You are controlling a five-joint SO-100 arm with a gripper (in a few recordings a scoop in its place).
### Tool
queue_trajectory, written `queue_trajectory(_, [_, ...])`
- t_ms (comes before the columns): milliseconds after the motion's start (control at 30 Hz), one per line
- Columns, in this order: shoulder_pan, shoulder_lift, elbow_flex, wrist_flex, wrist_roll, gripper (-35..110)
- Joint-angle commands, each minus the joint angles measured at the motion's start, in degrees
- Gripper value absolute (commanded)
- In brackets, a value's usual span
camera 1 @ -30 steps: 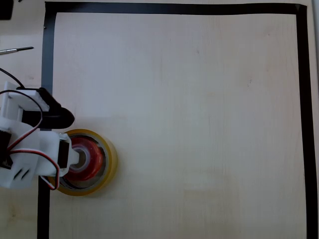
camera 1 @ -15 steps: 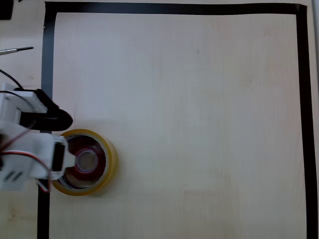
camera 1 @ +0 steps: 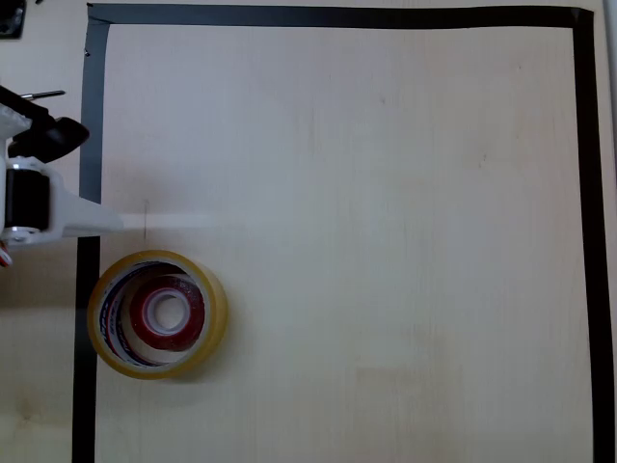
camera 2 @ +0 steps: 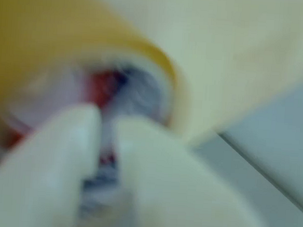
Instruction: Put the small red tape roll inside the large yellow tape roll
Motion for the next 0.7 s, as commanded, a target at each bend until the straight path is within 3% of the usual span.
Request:
queue_trajectory(0, [-0.7, 11.5, 9.8, -1.0, 1.4, 0])
queue_trajectory(133, [-0.2, 26.7, 16.1, 6.9, 2.4, 0])
queue_trajectory(300, [3.3, 26.8, 17.6, 9.5, 4.0, 0])
queue_trajectory(567, [-1.8, 26.8, 19.9, 9.5, 4.0, 0])
queue_trajectory(667, [-1.6, 26.8, 19.8, 9.5, 4.0, 8])
